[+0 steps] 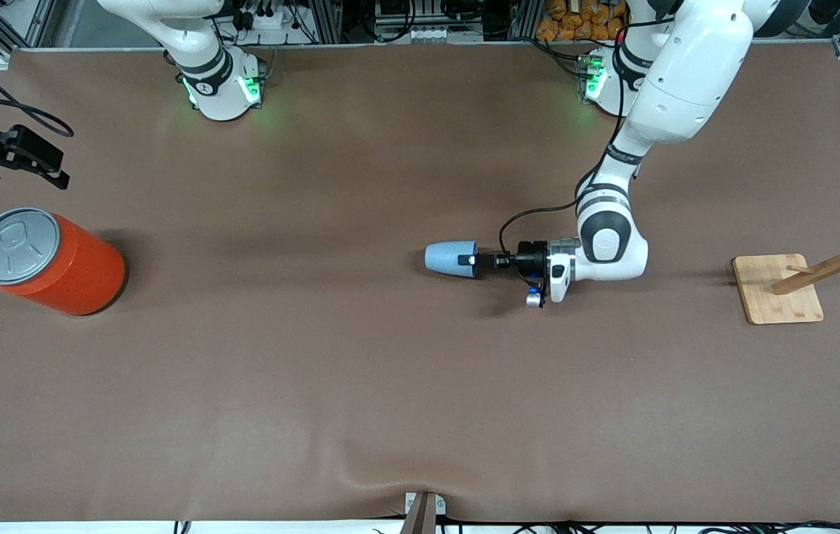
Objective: Flip cup
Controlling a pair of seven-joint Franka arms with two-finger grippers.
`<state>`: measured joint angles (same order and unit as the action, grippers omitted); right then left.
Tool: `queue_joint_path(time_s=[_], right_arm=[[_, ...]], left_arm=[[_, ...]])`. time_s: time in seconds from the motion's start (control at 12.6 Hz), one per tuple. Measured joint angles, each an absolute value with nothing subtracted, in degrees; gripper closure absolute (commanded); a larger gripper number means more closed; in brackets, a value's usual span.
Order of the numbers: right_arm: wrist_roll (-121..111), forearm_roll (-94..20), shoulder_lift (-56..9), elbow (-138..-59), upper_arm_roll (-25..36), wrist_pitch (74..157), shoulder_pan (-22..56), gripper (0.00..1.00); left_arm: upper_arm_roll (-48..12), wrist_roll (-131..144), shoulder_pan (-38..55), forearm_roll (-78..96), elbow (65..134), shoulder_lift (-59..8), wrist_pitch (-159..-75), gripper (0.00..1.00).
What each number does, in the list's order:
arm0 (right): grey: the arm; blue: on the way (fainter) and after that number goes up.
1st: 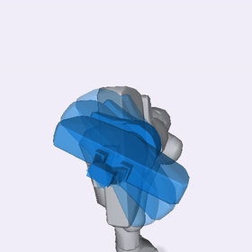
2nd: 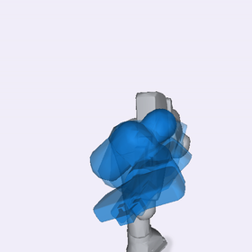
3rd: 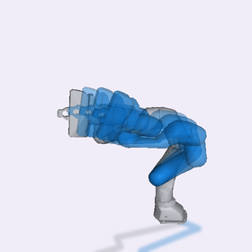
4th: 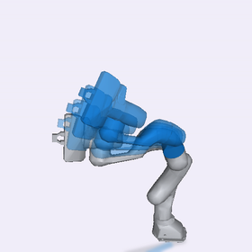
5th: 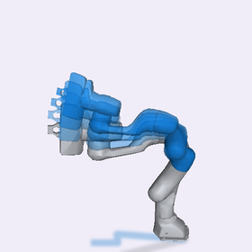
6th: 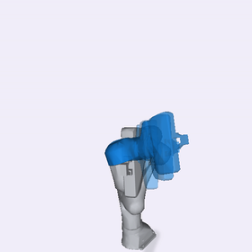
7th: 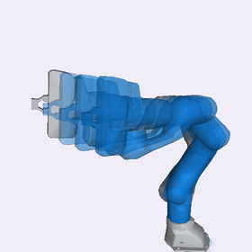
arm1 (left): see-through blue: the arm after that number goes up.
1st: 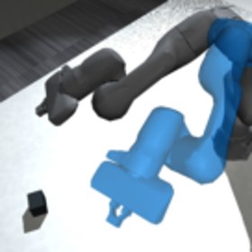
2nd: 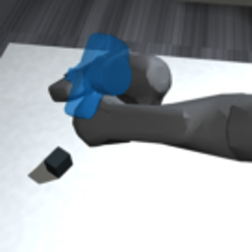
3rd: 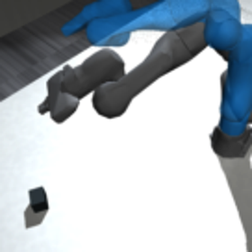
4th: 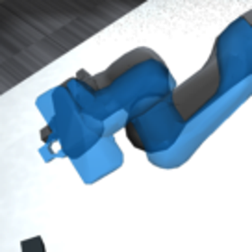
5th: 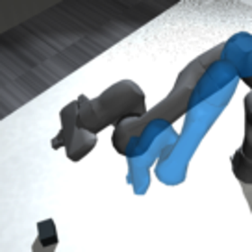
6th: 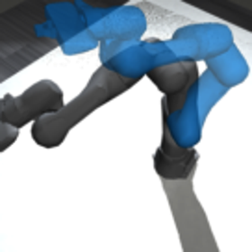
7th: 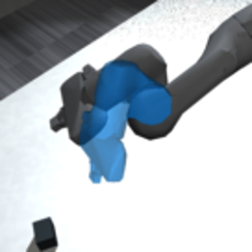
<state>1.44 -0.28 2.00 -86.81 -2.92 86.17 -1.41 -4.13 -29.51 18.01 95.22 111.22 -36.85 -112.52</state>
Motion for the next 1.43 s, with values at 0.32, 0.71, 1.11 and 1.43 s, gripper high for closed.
queue_joint_path(time_s=[0.32, 0.71, 1.11, 1.43], right_arm=[[1.4, -0.3, 2.0, -86.8, -2.9, 86.2, -1.4, 0.0], [1.4, -0.3, 1.9, -86.9, -2.9, 86.2, -1.4, 0.0], [1.4, -0.3, 1.9, -86.9, -2.9, 86.2, -1.5, 0.0], [1.4, -0.3, 1.9, -86.9, -2.9, 86.2, -1.5, 0.0]], left_arm=[[-3.1, -22.0, 14.0, 86.0, 108.7, -31.0, -113.1, 1.0], [-2.6, -8.2, 4.4, 52.5, 103.9, -24.0, -112.2, 1.0], [-1.4, -2.6, 3.8, 21.8, 101.2, -22.4, -115.0, 1.0], [-2.3, 11.8, 4.8, 2.7, 101.0, -21.0, -118.8, 1.0]])
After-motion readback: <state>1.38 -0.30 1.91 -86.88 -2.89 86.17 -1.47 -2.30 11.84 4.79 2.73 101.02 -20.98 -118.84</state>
